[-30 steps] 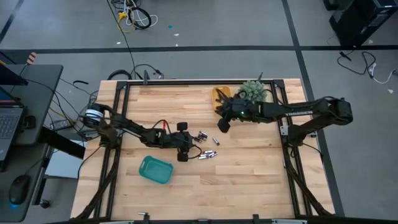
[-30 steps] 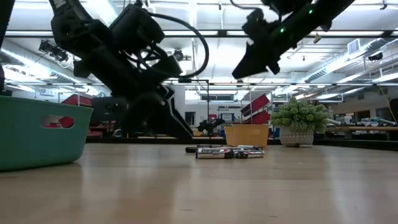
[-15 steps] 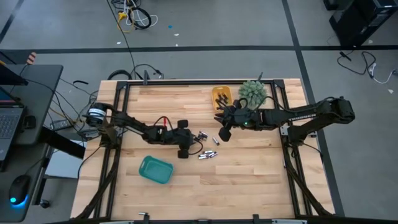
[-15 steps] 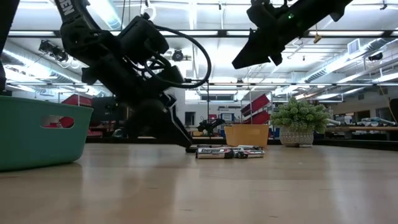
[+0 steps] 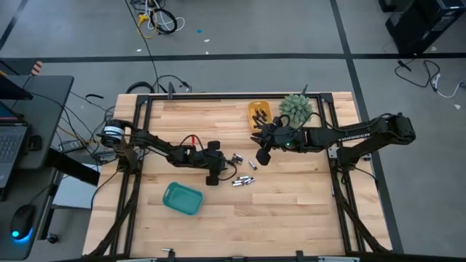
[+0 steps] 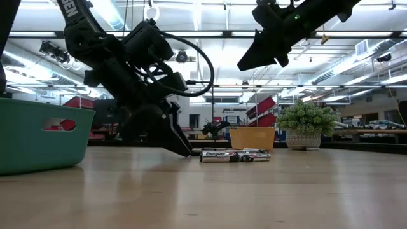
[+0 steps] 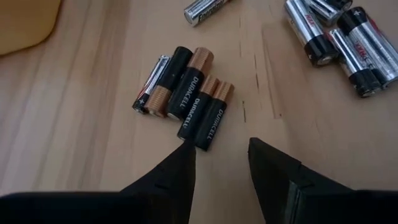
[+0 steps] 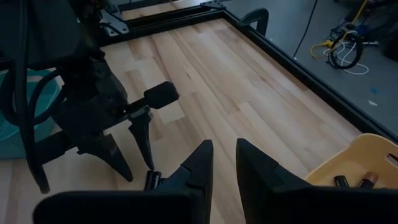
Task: Sort batteries
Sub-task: Put the black battery into the yellow bin
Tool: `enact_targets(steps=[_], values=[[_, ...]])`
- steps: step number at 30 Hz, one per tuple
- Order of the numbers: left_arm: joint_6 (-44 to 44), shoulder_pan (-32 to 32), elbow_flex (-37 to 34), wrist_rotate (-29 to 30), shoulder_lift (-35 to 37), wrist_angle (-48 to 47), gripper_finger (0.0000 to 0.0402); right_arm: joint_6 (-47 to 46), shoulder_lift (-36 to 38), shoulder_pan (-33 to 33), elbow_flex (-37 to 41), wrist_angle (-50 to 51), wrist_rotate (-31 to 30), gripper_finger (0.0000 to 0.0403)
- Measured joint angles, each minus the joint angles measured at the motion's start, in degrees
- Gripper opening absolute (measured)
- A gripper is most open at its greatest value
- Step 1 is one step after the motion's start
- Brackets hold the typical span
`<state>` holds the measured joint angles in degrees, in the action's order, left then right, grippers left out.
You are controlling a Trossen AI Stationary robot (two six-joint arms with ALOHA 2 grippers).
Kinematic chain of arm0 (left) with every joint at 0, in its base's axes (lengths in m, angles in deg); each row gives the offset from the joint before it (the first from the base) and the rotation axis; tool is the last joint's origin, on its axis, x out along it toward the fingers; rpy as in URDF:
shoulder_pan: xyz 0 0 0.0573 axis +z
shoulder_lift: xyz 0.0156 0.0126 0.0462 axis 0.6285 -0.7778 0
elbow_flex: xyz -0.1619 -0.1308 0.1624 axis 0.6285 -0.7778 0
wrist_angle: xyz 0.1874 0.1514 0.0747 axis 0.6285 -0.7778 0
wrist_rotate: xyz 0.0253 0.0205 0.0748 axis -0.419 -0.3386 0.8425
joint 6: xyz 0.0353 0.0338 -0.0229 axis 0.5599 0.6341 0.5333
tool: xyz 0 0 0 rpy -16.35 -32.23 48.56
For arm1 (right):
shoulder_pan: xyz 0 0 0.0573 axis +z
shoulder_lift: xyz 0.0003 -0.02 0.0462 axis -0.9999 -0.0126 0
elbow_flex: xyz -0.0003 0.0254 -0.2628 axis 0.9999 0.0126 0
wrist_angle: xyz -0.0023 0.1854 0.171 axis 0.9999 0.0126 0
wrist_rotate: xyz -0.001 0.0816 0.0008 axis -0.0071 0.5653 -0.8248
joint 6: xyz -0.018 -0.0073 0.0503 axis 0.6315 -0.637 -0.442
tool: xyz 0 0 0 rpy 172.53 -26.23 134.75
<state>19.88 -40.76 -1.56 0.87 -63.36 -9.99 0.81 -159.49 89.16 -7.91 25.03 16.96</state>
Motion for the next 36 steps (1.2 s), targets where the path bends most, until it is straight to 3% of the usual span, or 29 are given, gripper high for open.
enact_targets(steps=[29, 36], values=[[0.12, 0.00, 0.00, -4.73, 0.01, 2.77, 0.0140, -0.24, -0.02, 0.00, 0.02, -0.42, 0.00, 0.0056], [1.97, 0.00, 0.00, -4.92, -3.28, 6.95, 0.0140, -0.26, -0.04, 0.11, 0.04, -0.44, 0.00, 0.0056]])
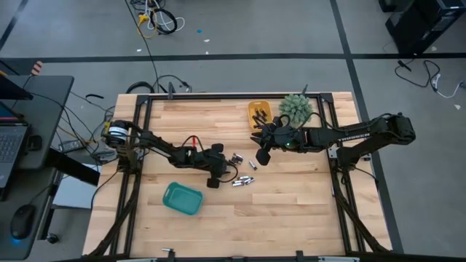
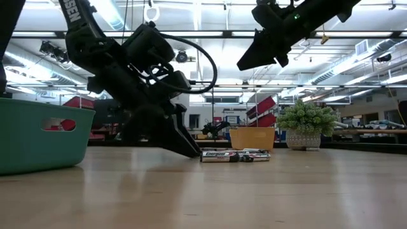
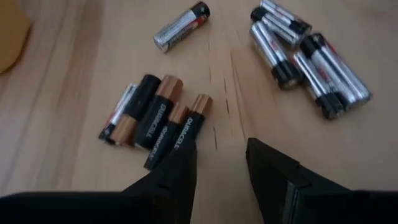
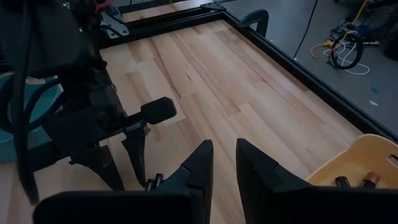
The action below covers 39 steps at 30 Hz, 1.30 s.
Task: Sort batteries
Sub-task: Put the black battery into the yellow bin
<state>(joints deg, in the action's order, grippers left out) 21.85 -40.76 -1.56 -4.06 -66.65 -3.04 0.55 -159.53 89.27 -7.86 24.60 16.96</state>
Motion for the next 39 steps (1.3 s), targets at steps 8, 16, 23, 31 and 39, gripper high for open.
enact_targets(steps=[8, 16, 23, 31, 39], values=[[-0.74, 0.00, 0.09, -0.88, -1.37, 2.05, 0.0140, 0.00, 0.00, 0.28, 0.00, -0.35, 0.00, 0.0056], [-0.19, -0.04, -0.01, -5.12, -1.46, 3.69, 0.0140, 0.00, 0.00, 0.42, 0.00, -0.37, 0.02, 0.0056], [2.63, 0.35, -0.07, -5.83, -1.55, 10.78, 0.0140, 0.00, 0.00, 0.42, 0.00, -0.39, 0.01, 0.0056], [5.24, 3.92, -0.04, -4.42, -1.74, 6.98, 0.0140, -0.33, 0.00, 0.44, 0.00, -0.39, 0.02, 0.0056], [5.68, 5.44, -0.02, -8.75, -1.74, 4.38, 0.0140, -0.35, 0.00, 0.44, 0.00, -0.39, 0.02, 0.0056]])
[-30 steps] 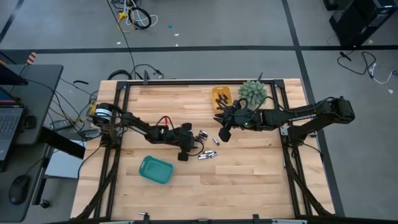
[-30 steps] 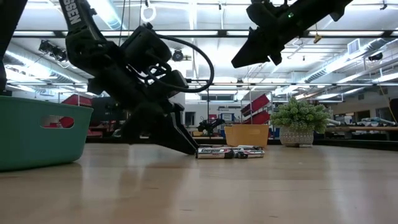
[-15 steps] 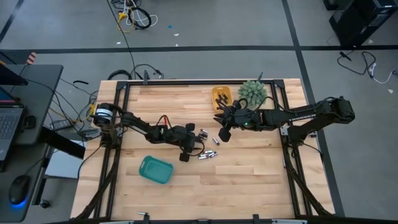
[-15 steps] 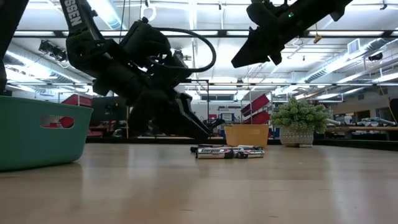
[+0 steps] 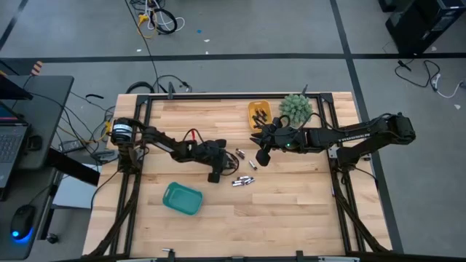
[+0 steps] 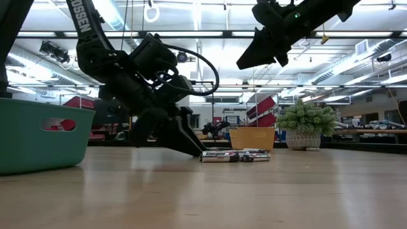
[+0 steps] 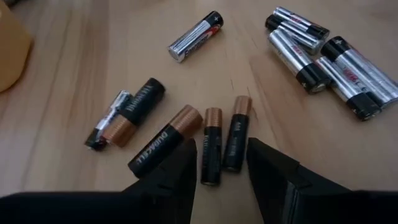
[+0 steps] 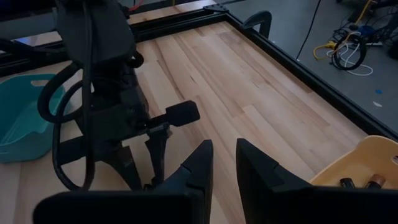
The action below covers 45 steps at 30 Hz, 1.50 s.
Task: Sort batteries
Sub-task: Put the black battery into the yellow bin
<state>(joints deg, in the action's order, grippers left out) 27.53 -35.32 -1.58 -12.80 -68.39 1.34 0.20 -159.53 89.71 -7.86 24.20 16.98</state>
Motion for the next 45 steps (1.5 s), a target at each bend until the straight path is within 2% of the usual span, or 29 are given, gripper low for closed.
enact_targets(steps=[19, 40, 45], values=[[-3.49, -1.71, 0.09, -1.68, 0.11, -1.41, 0.0140, 0.00, 0.00, 0.00, 0.00, 0.00, 0.00, 0.0056], [-5.34, -2.45, 0.02, -2.46, 0.98, 3.10, 0.0140, 0.02, 0.00, 0.00, 0.00, 0.00, 0.02, 0.0056], [-6.51, -2.24, 0.00, 1.07, 1.09, 2.10, 0.0140, 0.98, 0.00, 0.00, 0.00, -0.80, 0.02, 0.0056]])
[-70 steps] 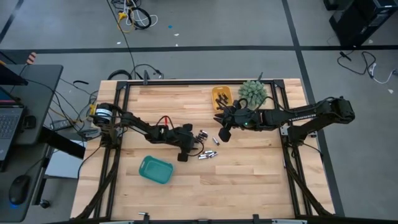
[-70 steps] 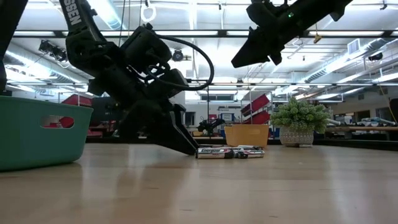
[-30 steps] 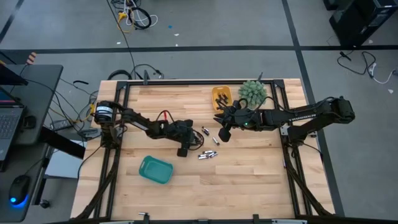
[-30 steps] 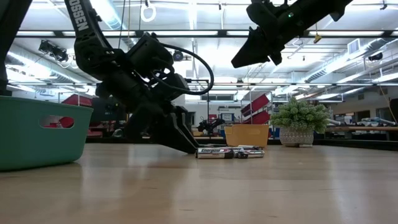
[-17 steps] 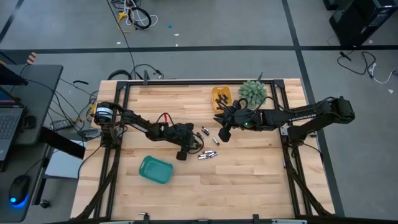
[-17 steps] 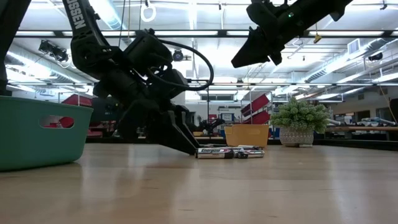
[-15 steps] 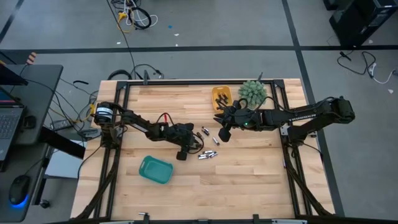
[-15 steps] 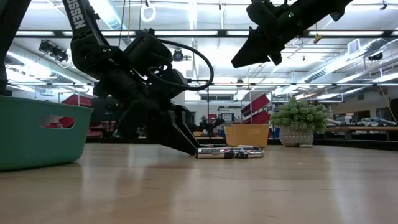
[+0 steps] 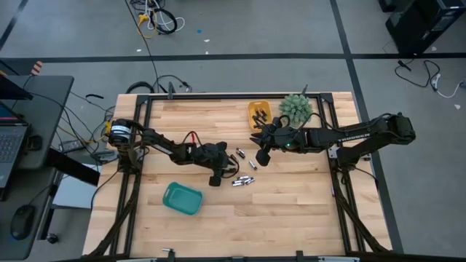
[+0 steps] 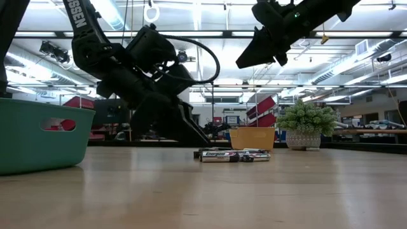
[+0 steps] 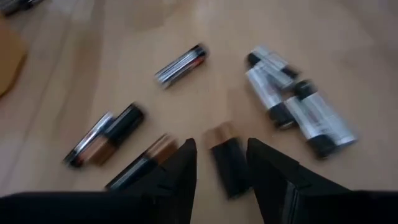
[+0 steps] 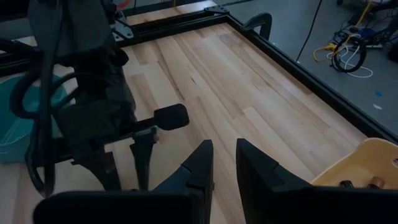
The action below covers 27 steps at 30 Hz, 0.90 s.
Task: Sort batteries
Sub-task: Put the black battery into the yellow bin
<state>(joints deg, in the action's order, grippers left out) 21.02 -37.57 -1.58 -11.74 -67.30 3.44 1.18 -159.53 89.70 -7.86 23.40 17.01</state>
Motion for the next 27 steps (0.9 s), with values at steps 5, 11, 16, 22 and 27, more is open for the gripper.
enact_targets(steps=[5, 11, 16, 22, 27], values=[[-0.87, 0.12, 0.00, 4.53, 0.00, -1.24, 0.0140, 1.53, 0.00, -0.29, 0.00, -2.55, 0.00, 0.0056], [-2.66, 0.12, 0.00, 6.48, -0.02, -4.25, 0.0140, 2.62, 0.00, -0.33, 0.00, -5.04, 0.00, 0.0056], [-2.74, -0.01, 0.00, 6.48, -0.07, -2.56, 0.0140, 9.24, 0.00, 0.31, 0.00, -16.03, -3.47, 0.0054], [-2.56, 0.02, 0.02, 6.46, -0.07, -1.40, 0.0140, 14.67, 0.41, -5.25, -0.02, -23.72, -7.49, 0.0037], [-2.60, 0.02, 0.02, 1.90, -0.07, -1.94, 0.0140, 14.26, 0.59, -5.10, 0.00, -22.35, -0.88, 0.0018]])
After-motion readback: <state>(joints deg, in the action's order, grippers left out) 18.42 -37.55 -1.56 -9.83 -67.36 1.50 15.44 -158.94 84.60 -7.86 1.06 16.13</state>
